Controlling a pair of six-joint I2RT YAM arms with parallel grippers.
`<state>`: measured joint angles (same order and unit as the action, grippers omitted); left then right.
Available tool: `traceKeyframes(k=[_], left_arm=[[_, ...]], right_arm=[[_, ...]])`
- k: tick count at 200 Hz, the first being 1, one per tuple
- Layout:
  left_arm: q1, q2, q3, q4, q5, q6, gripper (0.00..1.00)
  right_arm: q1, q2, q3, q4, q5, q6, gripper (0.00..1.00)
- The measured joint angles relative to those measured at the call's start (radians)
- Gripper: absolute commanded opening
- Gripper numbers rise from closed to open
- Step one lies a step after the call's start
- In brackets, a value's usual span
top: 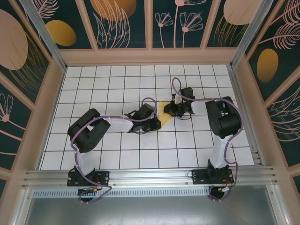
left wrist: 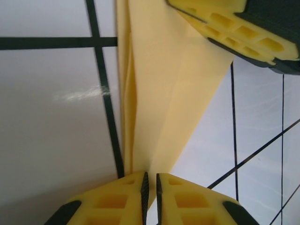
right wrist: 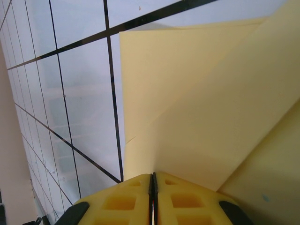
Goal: Fold a paper plane with a square sheet of paper (pick it up from the middle)
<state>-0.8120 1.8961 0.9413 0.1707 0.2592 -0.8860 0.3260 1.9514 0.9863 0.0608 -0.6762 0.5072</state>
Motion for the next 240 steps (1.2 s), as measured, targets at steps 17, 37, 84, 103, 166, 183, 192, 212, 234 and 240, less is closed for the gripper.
traceKeyframes(k=[17, 37, 84, 103, 166, 183, 192, 212, 234, 240], left_arm=[[0.0, -0.012, -0.021, 0.011, -0.003, -0.002, 0.08], [0.0, -0.027, -0.04, 0.012, -0.003, -0.005, 0.06], [-0.01, -0.056, -0.065, -0.007, -0.003, -0.005, 0.06], [-0.015, -0.074, -0.065, -0.05, -0.011, 0.005, 0.1], [-0.019, -0.119, -0.059, -0.012, -0.046, 0.005, 0.12], [-0.019, -0.106, -0.032, 0.019, -0.053, -0.003, 0.13], [-0.019, -0.087, -0.005, 0.034, -0.058, -0.007, 0.13], [-0.019, -0.024, 0.076, 0.051, -0.068, -0.009, 0.13], [-0.019, 0.045, 0.148, 0.053, -0.086, -0.009, 0.13], [-0.018, 0.06, 0.16, 0.052, -0.089, -0.009, 0.13]], right_arm=[[0.0, 0.0, 0.001, 0.0, 0.0, 0.0, 0.1], [0.0, 0.0, 0.001, 0.0, 0.0, 0.0, 0.1], [-0.001, 0.002, 0.002, 0.0, -0.004, 0.0, 0.1], [-0.001, 0.002, 0.002, 0.0, -0.004, 0.0, 0.1], [-0.003, 0.005, 0.004, -0.001, -0.011, 0.0, 0.11], [-0.004, 0.007, 0.006, -0.002, -0.014, 0.0, 0.1], [-0.004, 0.008, 0.006, -0.002, -0.015, 0.0, 0.1], [-0.005, 0.008, 0.007, -0.002, -0.018, 0.0, 0.1], [-0.005, 0.009, 0.007, -0.002, -0.019, 0.0, 0.1], [-0.005, 0.009, 0.007, -0.002, -0.019, 0.0, 0.1]])
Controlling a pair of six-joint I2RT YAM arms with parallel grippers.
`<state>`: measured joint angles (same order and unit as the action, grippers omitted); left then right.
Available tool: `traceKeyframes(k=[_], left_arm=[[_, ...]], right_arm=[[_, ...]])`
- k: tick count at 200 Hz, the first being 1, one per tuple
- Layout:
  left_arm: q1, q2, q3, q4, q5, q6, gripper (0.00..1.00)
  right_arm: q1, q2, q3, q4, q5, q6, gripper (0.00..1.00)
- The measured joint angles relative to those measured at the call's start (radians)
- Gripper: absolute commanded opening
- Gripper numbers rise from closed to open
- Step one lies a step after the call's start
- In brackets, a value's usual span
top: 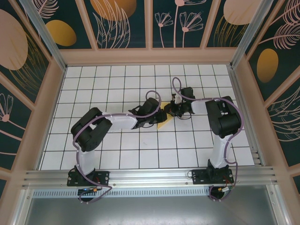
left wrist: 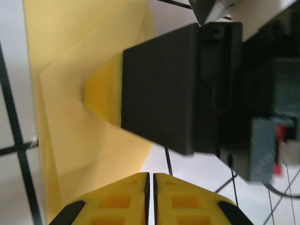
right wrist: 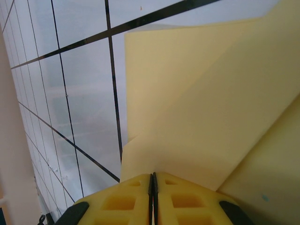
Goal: Fold a paper plane with a square sheet of paper (pick it up from the middle)
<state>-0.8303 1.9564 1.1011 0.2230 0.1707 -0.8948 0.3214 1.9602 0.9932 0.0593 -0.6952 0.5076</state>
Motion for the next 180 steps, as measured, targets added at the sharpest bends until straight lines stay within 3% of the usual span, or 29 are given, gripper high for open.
traceKeyframes(k=[59, 180], left_arm=[[0.005, 0.08, 0.03, -0.026, 0.001, 0.0, 0.13], [0.011, 0.025, -0.07, 0.009, 0.034, 0.013, 0.12]], right_arm=[[-0.002, 0.003, 0.001, 0.001, -0.006, 0.0, 0.1], [-0.004, 0.006, 0.005, -0.003, -0.012, 0.0, 0.1]])
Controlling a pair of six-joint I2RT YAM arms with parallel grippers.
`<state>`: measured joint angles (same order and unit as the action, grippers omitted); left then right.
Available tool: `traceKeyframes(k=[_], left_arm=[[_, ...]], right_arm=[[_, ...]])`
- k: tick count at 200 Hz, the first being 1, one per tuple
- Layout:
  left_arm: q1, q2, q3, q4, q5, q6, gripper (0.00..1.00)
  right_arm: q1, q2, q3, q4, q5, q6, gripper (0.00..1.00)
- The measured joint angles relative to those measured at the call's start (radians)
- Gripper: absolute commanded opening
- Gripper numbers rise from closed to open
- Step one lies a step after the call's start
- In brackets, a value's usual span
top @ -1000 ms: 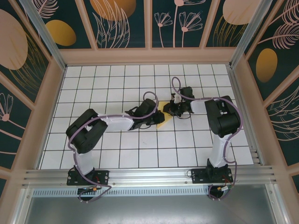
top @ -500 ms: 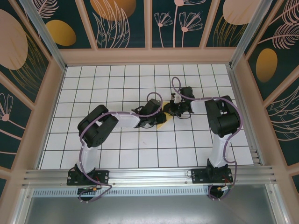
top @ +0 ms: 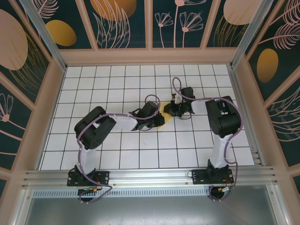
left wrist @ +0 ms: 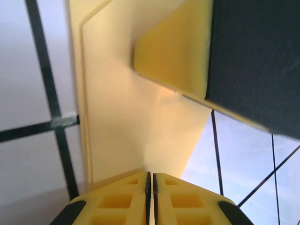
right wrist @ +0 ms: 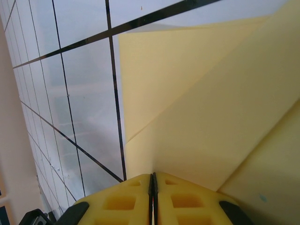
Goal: Fold a paper plane with a square sheet of paper (pick it up from the middle)
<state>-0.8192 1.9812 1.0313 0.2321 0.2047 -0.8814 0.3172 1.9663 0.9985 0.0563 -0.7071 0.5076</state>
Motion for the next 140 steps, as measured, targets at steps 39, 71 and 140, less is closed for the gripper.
traceKeyframes(k=[39, 71, 140], left_arm=[[0.0, -0.042, -0.061, 0.001, 0.034, 0.019, 0.1], [0.0, -0.063, -0.088, -0.001, 0.051, 0.037, 0.1], [-0.011, -0.143, -0.136, -0.113, 0.066, 0.082, 0.11]], right_arm=[[-0.002, 0.0, 0.001, 0.0, -0.002, 0.0, 0.1], [-0.002, 0.0, 0.001, -0.001, -0.002, 0.0, 0.1], [-0.002, 0.0, 0.001, -0.002, -0.002, 0.0, 0.1]])
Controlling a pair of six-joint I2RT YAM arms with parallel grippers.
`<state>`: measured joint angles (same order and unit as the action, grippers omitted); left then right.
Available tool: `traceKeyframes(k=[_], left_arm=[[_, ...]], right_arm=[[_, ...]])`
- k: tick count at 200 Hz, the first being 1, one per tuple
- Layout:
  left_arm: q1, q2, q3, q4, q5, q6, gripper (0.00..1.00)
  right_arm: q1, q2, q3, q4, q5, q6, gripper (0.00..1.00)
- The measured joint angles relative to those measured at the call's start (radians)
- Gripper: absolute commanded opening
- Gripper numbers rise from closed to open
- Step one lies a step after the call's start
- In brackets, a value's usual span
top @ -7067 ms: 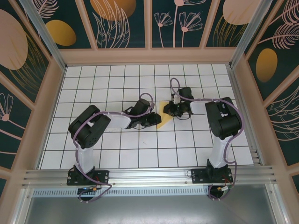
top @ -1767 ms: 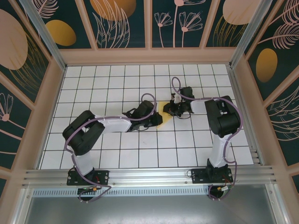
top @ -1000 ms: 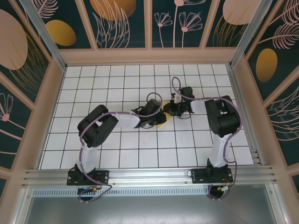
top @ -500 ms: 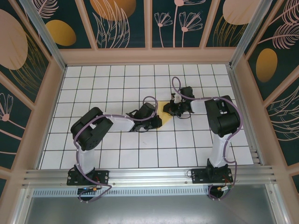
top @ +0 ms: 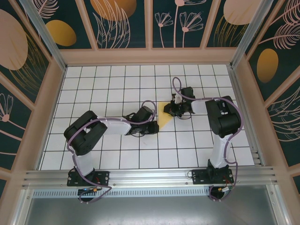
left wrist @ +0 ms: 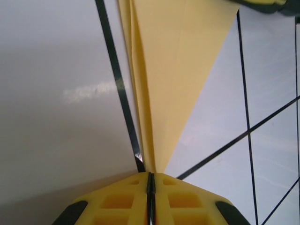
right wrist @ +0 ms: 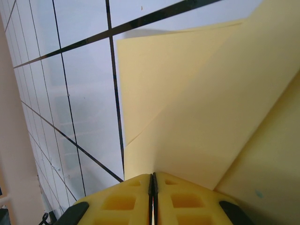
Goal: Fold a paper plane with a square sheet of paper (pick it up from the middle)
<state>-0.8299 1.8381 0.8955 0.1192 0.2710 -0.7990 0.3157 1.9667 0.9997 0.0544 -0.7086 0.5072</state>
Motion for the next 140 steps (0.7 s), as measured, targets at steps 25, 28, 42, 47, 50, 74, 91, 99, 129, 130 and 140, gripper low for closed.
traceKeyframes(k=[25, 28, 42, 47, 50, 74, 91, 99, 129, 130, 140], left_arm=[[-0.003, -0.033, 0.0, -0.016, -0.017, 0.002, 0.11], [-0.003, -0.039, 0.0, -0.013, -0.021, 0.002, 0.11], [-0.003, -0.063, 0.0, 0.017, -0.043, -0.011, 0.11], [-0.003, -0.068, 0.0, 0.034, -0.048, -0.018, 0.11], [-0.003, -0.07, 0.001, 0.045, -0.051, -0.022, 0.11], [-0.003, -0.048, 0.017, 0.126, -0.059, -0.071, 0.1], [-0.003, -0.003, 0.043, 0.159, -0.059, -0.092, 0.1], [-0.003, 0.02, 0.052, 0.169, -0.059, -0.099, 0.1], [-0.003, 0.072, 0.056, 0.159, -0.074, -0.112, 0.08], [-0.003, 0.073, 0.056, 0.159, -0.074, -0.112, 0.08], [-0.003, 0.08, 0.056, 0.149, -0.081, -0.113, 0.08]], right_arm=[[0.0, 0.0, 0.002, -0.002, 0.0, 0.0, 0.1], [0.0, 0.0, 0.002, -0.002, 0.0, 0.0, 0.1], [0.0, 0.001, 0.004, -0.005, 0.0, 0.0, 0.1], [0.0, 0.002, 0.005, -0.006, 0.0, 0.0, 0.1], [0.0, 0.002, 0.006, -0.007, 0.0, 0.0, 0.1], [0.0, 0.002, 0.008, -0.01, 0.0, 0.001, 0.1], [0.0, 0.002, 0.008, -0.01, 0.0, 0.001, 0.1], [0.0, 0.002, 0.008, -0.01, 0.0, 0.001, 0.11], [0.0, 0.002, 0.008, -0.01, -0.001, 0.003, 0.1], [0.0, 0.002, 0.008, -0.01, 0.0, 0.003, 0.1], [0.0, 0.002, 0.008, -0.01, -0.001, 0.004, 0.1]])
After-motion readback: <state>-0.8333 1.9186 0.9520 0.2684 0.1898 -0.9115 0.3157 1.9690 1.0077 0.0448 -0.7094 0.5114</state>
